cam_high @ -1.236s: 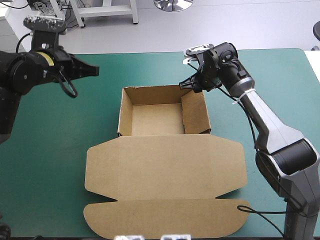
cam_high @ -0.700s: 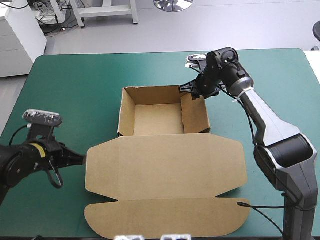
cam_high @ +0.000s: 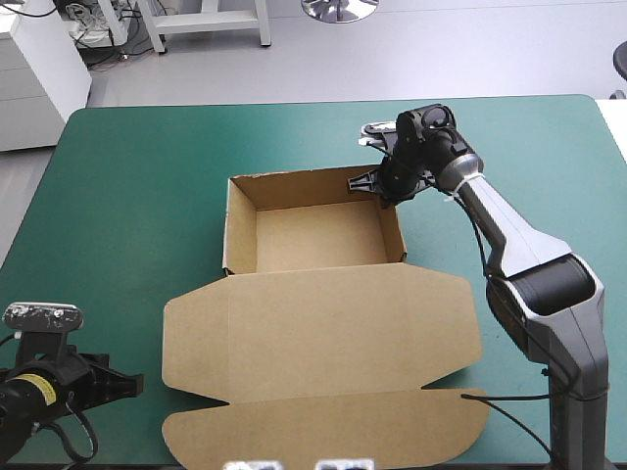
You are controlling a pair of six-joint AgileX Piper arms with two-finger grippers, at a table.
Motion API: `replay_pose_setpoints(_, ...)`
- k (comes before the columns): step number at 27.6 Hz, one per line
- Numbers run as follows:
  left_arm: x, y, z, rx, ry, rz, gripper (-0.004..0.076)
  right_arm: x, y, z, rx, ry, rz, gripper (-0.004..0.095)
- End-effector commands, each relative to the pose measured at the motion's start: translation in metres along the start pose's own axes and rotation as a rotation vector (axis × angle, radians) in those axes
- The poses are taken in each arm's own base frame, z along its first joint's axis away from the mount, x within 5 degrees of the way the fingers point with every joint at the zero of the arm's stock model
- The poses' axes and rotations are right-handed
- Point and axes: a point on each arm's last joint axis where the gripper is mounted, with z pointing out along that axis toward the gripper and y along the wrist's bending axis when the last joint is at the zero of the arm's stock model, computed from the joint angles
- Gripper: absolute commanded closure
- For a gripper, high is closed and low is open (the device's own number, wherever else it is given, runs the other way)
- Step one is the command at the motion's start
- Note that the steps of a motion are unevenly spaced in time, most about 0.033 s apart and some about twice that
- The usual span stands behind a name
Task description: Fold the box
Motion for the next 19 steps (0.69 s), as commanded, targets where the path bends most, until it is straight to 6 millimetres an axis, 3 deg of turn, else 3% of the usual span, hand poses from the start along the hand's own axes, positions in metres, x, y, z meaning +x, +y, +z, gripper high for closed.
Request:
replay_pose_setpoints(1, -0.005, 0.0, -0.004, 0.005, -0.032, -0.009, 0.0734, -0.001, -0.006, -0.039, 0.027, -0.076, -0.02, 0.0927)
replay_pose_setpoints(4, -0.005, 0.0, -0.004, 0.004, -0.027, -0.009, 0.0734, -0.003, -0.021, -0.054, 0.04, -0.107, 0.001, 0.0927)
replay_pose_setpoints(9, -0.005, 0.0, -0.004, 0.0, -0.027, -0.008, 0.0734, -0.001, -0.073, -0.098, 0.093, -0.196, 0.069, 0.0927)
replay_pose_setpoints(10, -0.005, 0.0, -0.004, -0.003, -0.028, -0.007, 0.0734, 0.004, -0.096, -0.119, 0.127, -0.238, 0.097, 0.0927)
replay_pose_setpoints(14, -0.005, 0.0, -0.004, -0.003, -0.028, -0.007, 0.0734, 0.022, -0.154, -0.163, 0.222, -0.313, 0.197, 0.0927)
replay_pose_setpoints(16, -0.005, 0.0, -0.004, -0.003, -0.028, -0.007, 0.0734, 0.039, -0.185, -0.176, 0.274, -0.31, 0.25, 0.0927)
replay_pose_setpoints(19, -0.006, 0.0, -0.005, -0.001, -0.039, -0.007, 0.0734, 0.071, -0.23, -0.18, 0.346, -0.246, 0.332, 0.0927)
